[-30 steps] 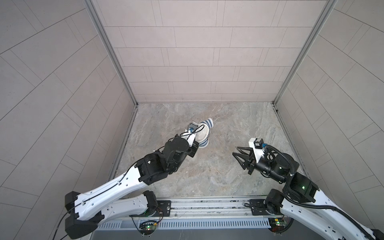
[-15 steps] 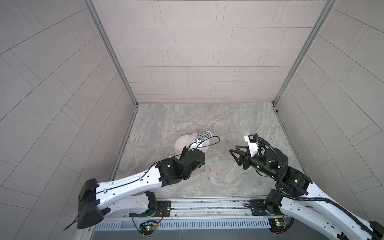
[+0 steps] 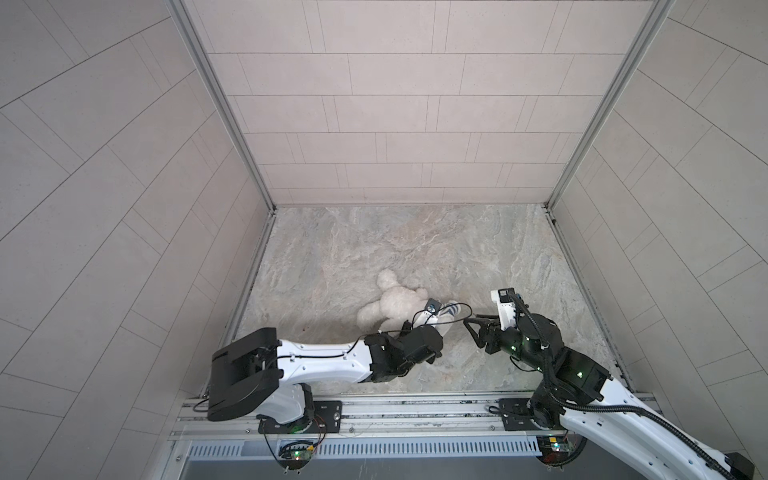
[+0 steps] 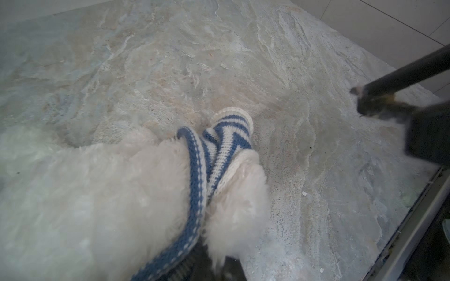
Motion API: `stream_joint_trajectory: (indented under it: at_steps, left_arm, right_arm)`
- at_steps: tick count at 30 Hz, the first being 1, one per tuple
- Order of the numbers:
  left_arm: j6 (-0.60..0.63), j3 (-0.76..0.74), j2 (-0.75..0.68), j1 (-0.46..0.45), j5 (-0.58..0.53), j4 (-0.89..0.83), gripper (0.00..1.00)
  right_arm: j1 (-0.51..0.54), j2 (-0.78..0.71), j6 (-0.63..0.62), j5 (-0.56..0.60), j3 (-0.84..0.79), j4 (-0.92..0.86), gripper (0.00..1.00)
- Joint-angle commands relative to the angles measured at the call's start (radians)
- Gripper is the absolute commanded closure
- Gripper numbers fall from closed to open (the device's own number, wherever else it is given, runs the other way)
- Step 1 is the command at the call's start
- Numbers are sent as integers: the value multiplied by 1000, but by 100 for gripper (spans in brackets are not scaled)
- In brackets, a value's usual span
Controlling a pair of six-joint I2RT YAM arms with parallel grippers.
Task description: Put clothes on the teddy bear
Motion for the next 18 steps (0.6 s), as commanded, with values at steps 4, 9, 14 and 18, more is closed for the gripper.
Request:
stream_joint_trajectory:
  at_steps: [4,9,14,18]
  left_arm:
    - [-53,-10,73,-8,145,125,73]
    - [-42,-31,31,-6,273,147,51]
    - [-33,-72,-137,43,376,67,48]
    - [43,-54,-259,179,448,-73,45]
  right_arm:
    - [-7,-15,59,-3,-53,17,47]
    - [-8,-15,74,-51,-84,12,47]
    - [-8,-43,69,-107,-101,-5,43]
    - [-5,-9,121,-167,-168,135,37]
